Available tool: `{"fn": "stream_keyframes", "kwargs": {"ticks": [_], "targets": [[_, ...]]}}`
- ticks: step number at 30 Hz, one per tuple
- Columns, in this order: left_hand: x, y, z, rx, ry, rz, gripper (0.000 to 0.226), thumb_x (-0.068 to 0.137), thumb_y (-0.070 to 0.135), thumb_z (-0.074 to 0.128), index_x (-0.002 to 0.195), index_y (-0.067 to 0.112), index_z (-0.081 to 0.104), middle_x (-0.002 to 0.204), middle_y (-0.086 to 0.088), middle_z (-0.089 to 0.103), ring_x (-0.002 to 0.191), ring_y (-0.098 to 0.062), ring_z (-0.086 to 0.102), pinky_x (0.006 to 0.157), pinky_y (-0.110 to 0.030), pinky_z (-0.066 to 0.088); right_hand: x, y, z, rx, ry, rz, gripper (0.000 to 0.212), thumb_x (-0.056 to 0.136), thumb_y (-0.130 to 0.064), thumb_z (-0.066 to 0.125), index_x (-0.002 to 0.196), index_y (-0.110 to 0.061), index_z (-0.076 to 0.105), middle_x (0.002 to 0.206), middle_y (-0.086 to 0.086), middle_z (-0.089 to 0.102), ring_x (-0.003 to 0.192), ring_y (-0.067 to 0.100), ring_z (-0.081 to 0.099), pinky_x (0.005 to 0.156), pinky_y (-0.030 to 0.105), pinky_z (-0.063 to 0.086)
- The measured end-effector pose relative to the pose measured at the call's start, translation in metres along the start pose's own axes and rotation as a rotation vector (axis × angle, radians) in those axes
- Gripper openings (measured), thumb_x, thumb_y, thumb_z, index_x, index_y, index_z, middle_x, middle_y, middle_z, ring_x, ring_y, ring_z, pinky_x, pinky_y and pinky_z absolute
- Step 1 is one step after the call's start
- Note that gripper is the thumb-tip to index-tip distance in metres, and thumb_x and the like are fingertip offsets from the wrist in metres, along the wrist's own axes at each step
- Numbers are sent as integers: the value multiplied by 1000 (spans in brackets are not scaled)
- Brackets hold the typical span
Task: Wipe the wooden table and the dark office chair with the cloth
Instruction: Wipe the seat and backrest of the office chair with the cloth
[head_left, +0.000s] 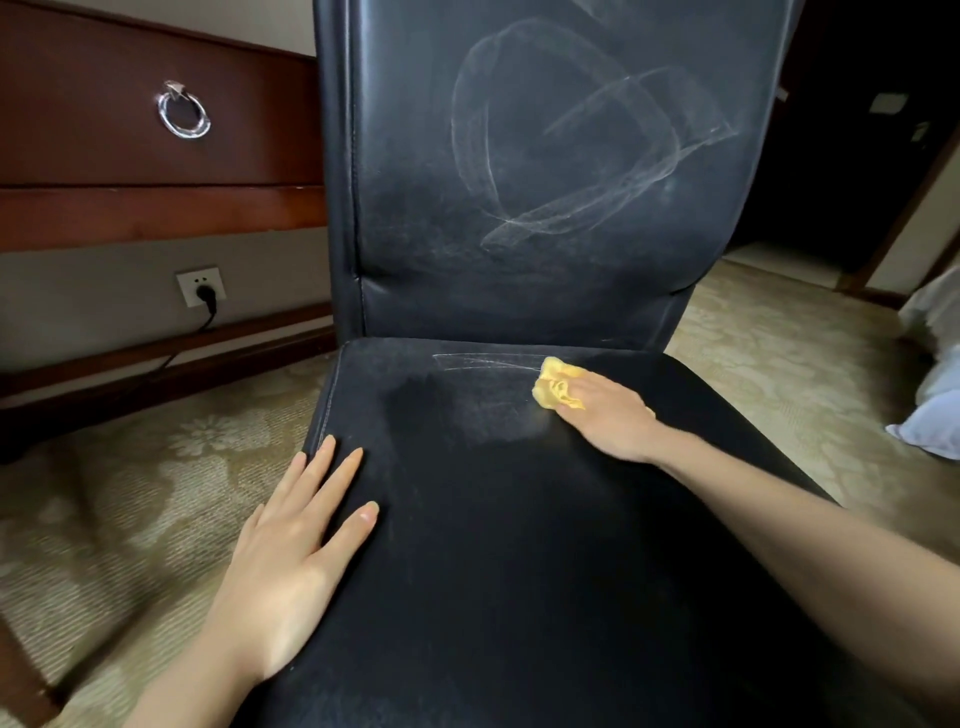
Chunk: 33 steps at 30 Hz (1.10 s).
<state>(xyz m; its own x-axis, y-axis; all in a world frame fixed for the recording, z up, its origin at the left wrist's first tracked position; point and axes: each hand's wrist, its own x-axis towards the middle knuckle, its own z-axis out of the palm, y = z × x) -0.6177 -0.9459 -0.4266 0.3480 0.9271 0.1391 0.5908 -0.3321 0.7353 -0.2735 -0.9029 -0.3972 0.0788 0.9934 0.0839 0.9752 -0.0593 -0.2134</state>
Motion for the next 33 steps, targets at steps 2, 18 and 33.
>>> {"fn": "stream_keyframes", "kwargs": {"ticks": [2,18,33], "targets": [[0,1,-1,-2,-13,0,60,74,66,29,131,58,16,148,35,-1,137,13,-12,119,-33,1,-15,-22,4,-85,-54,-87,47,101,-39,34,145,-24,40,156,-9,26,144,12,19,117,36,17],[-2,2,-2,-29,-6,21,54,88,49,42,138,52,21,147,35,4,137,13,-10,112,-21,0,-79,-66,4,90,-31,-713,39,104,-37,27,110,-17,60,128,-4,53,128,11,43,106,30,33],[0,-2,1,-21,19,63,60,72,66,32,131,60,23,136,50,0,130,24,-13,108,-14,-1,41,90,-24,-136,-85,332,40,99,-45,23,123,-22,45,145,12,43,129,32,42,107,42,33]]}}
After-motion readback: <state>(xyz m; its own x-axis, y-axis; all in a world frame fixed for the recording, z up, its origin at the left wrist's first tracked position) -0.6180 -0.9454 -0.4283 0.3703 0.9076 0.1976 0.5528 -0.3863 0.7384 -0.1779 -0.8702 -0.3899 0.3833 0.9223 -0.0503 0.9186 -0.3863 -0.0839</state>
